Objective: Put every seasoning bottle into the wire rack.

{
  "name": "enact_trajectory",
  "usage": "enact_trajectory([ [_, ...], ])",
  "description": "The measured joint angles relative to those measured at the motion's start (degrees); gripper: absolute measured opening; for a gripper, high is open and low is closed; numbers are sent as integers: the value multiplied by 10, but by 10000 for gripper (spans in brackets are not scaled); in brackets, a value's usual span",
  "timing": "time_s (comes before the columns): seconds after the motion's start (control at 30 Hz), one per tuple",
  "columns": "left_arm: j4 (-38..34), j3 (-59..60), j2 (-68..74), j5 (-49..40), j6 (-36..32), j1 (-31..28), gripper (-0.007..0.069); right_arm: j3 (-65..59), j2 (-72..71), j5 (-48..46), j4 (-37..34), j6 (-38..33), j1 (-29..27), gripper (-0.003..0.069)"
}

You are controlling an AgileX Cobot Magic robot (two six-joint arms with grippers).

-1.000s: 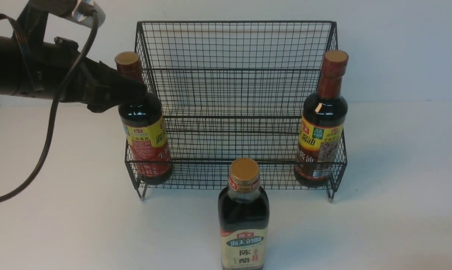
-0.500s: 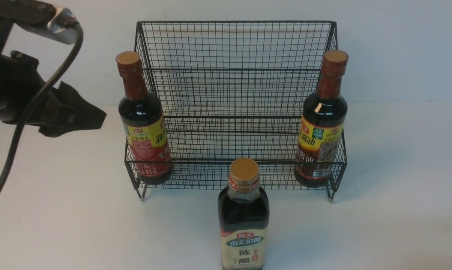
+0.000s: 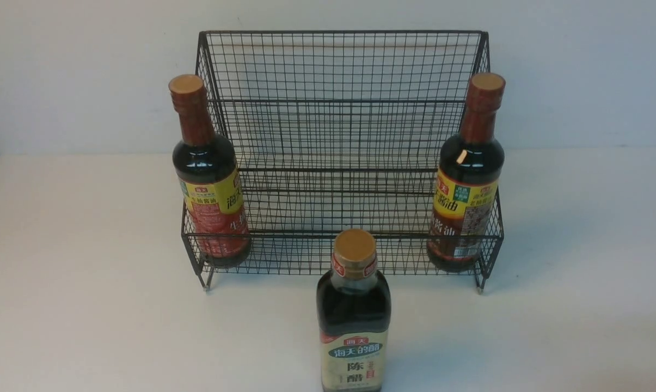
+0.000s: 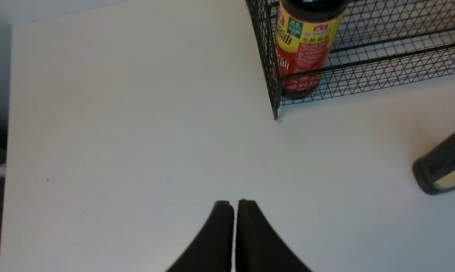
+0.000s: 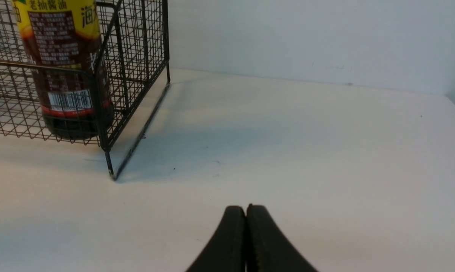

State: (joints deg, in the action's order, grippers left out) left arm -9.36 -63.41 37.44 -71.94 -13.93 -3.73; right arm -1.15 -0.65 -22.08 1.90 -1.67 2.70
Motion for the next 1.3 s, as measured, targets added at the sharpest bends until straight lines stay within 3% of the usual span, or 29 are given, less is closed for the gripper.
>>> enact_trajectory([
  [0.2, -41, 108, -171, 50, 1, 0, -5, 0, 0, 0, 0, 0, 0, -15],
  [0.33, -114, 211, -285, 164, 8, 0, -5, 0, 0, 0, 0, 4, 0, -15],
  [0.47, -203, 300, -334, 247, 4, 0, -5, 0, 0, 0, 0, 4, 0, -15],
  [0.6, -252, 362, -339, 274, 3, 0, -5, 0, 0, 0, 0, 5, 0, -15],
  [0.73, -242, 405, -339, 303, -15, 0, -5, 0, 0, 0, 0, 5, 0, -15],
  [1.03, -209, 500, -339, 458, -102, 0, -5, 0, 0, 0, 0, 5, 0, -15],
  [1.23, -191, 554, -343, 476, -113, 0, -5, 0, 0, 0, 0, 5, 0, -15],
  [1.3, -152, 562, -355, 455, -93, 1, -5, 0, 0, 0, 0, 5, 0, -15],
])
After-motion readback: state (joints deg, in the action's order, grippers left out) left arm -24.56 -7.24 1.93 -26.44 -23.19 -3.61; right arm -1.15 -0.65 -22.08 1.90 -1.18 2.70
